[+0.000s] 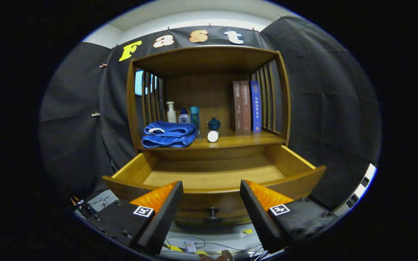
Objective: Pull open the drawer, take out the items inside it, and place them on the countertop above the cabinet.
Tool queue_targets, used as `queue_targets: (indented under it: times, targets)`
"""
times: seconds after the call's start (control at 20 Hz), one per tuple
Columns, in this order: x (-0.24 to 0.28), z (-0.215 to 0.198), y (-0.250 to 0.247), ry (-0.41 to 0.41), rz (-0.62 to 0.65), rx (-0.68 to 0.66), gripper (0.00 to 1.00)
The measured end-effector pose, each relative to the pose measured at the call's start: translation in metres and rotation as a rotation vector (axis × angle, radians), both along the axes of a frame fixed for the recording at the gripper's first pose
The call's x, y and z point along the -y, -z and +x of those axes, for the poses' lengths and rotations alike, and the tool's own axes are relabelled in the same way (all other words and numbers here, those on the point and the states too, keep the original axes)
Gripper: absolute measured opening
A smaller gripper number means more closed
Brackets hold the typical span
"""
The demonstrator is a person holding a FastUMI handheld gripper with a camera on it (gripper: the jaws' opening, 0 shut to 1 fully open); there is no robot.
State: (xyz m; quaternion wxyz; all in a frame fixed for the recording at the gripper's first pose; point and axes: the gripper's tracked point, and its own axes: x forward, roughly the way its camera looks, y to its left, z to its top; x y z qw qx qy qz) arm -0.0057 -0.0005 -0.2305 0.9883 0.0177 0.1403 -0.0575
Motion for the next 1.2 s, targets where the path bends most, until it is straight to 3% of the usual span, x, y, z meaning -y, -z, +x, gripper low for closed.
queue_targets:
  times: [0.25, 0.65, 1.2]
  targets:
    - [0.005, 0.002, 0.040, 0.008, 0.008, -0.063, 1.00]
    - [0.011, 0.019, 0.046, 0.019, 0.028, -0.060, 1.00]
    - [0.020, 0.114, 0.046, 0.009, 0.081, -0.058, 1.00]
